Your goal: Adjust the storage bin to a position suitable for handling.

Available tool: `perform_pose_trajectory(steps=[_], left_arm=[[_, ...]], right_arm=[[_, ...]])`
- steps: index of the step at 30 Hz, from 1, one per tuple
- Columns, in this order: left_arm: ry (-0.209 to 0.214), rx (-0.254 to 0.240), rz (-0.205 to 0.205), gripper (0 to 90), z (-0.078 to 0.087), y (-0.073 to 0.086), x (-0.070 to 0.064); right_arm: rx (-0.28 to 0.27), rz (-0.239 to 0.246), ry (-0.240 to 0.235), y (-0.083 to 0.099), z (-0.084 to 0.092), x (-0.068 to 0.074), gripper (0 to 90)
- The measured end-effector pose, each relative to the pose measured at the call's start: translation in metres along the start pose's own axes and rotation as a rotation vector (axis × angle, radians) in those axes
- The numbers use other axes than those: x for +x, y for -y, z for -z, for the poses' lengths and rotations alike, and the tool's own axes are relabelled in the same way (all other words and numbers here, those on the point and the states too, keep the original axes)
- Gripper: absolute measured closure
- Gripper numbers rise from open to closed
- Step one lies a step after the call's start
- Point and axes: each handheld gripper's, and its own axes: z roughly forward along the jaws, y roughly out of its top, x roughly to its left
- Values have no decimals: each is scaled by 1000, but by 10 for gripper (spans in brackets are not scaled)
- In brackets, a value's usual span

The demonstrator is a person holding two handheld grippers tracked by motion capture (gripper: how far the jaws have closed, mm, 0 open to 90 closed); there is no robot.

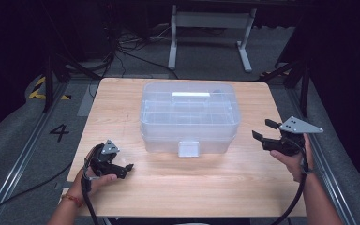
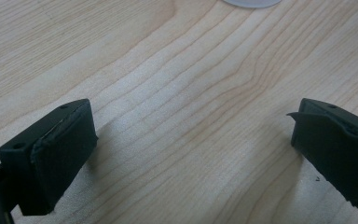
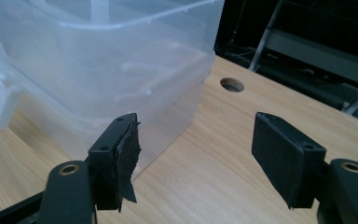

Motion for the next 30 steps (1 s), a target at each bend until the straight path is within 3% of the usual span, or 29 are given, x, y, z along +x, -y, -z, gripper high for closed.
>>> perform_pose_trajectory(steps=[12, 16, 24, 30], left_arm=[[0, 0, 0, 4, 0, 0, 0], [0, 0, 0, 4, 0, 0, 0], [0, 0, 0, 4, 0, 0, 0], [0, 0, 0, 4, 0, 0, 0]], right_arm=[[-40, 30, -7, -33, 1, -2, 329], [-51, 37, -31, -43, 0, -2, 326], [-50, 60, -76, -71, -13, 3, 326], [-45, 60, -83, -81, -23, 6, 327]])
